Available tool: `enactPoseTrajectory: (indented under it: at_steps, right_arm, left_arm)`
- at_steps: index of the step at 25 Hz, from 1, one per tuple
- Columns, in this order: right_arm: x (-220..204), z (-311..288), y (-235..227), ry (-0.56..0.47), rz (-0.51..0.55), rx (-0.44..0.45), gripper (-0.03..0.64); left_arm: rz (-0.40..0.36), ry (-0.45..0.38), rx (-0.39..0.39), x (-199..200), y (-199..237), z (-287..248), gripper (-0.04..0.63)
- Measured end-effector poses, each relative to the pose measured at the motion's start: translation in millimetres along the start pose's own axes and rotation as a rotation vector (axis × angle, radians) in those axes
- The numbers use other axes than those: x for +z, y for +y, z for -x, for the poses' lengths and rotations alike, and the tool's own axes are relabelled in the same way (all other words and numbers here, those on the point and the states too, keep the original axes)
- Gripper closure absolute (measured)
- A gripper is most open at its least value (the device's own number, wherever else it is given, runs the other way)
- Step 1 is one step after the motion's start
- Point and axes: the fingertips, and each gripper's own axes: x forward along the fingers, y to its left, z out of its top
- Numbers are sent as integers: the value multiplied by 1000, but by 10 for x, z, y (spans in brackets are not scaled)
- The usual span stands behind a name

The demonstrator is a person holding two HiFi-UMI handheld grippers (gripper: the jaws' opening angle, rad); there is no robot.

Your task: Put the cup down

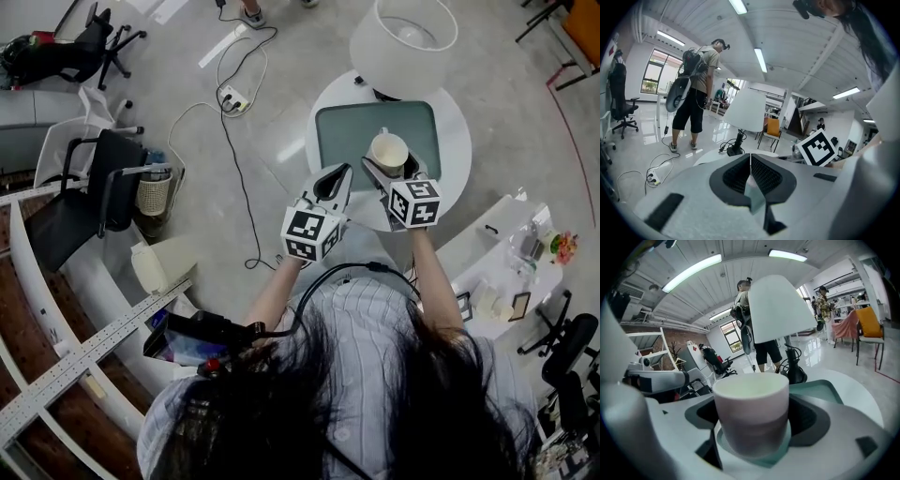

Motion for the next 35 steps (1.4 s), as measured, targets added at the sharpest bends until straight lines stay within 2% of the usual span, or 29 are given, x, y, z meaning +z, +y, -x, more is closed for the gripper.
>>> enactPoseTrajectory:
  at_steps: [6,11,19,26,29,35]
  right_arm:
    - [-127,-453,-136,100,74,26,206]
    - [-140,-709,-244,122,43,17,206]
    - [-64,-1044,-278,146,83,22,206]
    - [139,-1280,-351,102,210,0,206]
    - [97,-1327,-412,95,266,-3,206]
    - [-47,-1259,-427,96,286,-27,206]
  left_arm:
    - [13,30,19,-83,120,-75,578]
    - [29,39,42,-113,232,-134,577]
    - [38,31,66,-49,342,-223,577]
    - [46,38,85,-81,371,-196,577]
    - [44,48,89,-123,370,-170,577]
    - [45,47,100,-127,388,-97,577]
